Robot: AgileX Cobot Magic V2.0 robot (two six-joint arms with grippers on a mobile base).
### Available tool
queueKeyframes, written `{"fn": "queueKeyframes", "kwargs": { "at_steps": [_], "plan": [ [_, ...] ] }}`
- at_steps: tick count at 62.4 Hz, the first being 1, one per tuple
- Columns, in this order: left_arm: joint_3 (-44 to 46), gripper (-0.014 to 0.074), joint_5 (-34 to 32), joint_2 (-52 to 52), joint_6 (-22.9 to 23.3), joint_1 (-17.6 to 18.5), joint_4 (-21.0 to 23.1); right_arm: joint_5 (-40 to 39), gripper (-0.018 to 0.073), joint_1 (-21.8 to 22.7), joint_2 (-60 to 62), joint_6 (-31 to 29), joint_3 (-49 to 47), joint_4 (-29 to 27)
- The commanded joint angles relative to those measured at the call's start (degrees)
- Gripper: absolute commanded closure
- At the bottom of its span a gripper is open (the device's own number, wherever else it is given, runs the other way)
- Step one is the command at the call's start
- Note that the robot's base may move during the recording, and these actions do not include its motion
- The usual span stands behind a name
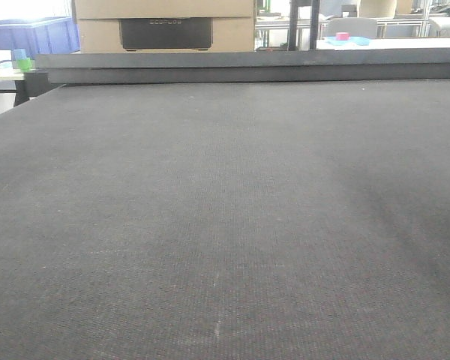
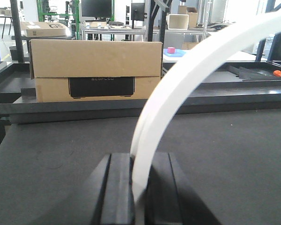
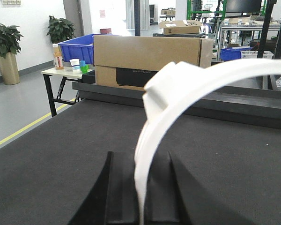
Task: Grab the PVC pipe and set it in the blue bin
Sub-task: 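Hold both clamps and drive back away from the table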
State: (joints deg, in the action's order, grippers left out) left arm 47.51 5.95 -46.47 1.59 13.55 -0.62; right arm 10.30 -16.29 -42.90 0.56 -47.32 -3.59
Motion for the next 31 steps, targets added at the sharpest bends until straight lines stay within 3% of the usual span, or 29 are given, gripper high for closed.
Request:
{"fn": "queueKeyframes", "kwargs": {
  "at_steps": [1, 31],
  "plan": [
    [0.0, 0.0708, -1.6, 0.5, 0.1, -0.3, 0.0, -1.0, 0.0727, -0.1, 0.4, -0.2, 0.0, 0.0],
    [0.0, 0.0708, -1.6, 0.5, 0.1, -0.3, 0.0, -1.0, 0.0727, -0.1, 0.4, -0.2, 0.0, 0.0]
  ]
}}
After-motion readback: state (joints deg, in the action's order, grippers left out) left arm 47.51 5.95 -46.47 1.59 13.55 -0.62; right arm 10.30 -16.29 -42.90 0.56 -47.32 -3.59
